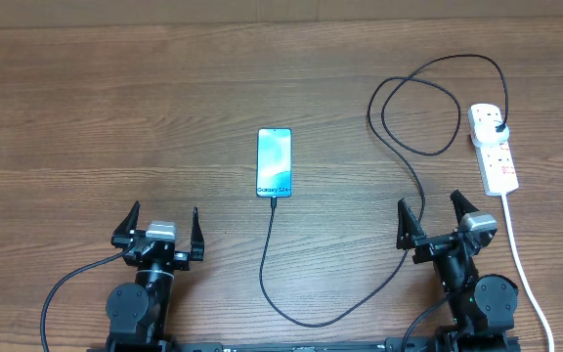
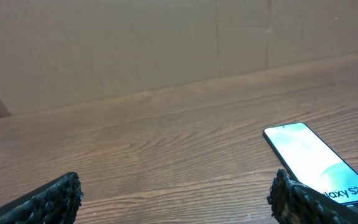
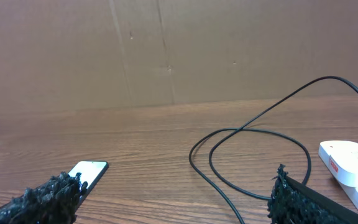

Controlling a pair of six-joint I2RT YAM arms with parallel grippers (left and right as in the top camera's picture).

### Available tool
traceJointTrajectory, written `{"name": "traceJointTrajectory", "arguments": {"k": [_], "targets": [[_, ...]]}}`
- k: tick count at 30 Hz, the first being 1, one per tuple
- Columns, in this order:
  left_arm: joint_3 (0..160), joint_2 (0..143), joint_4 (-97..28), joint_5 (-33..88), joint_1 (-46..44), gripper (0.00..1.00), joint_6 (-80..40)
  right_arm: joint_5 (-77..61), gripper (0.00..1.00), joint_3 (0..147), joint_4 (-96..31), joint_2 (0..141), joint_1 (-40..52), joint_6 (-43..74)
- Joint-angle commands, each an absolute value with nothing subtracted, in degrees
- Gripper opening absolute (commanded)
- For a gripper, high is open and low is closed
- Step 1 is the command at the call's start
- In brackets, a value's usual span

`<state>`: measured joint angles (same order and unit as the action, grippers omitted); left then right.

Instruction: Plug charger to phone and switch on socket

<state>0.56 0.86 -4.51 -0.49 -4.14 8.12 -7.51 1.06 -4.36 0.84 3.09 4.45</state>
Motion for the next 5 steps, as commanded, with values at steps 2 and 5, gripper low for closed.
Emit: {"name": "traceJointTrajectory", "arguments": {"k": [2, 5], "targets": [[0.27, 0.25, -4.45, -0.21, -4.10, 1.00, 8.56, -7.70, 1.00, 0.45, -4.14, 0.16, 3.53, 4.62], [0.27, 0.25, -4.45, -0.21, -4.10, 1.00, 8.56, -7.70, 1.00, 0.45, -4.14, 0.16, 3.53, 4.62]]}}
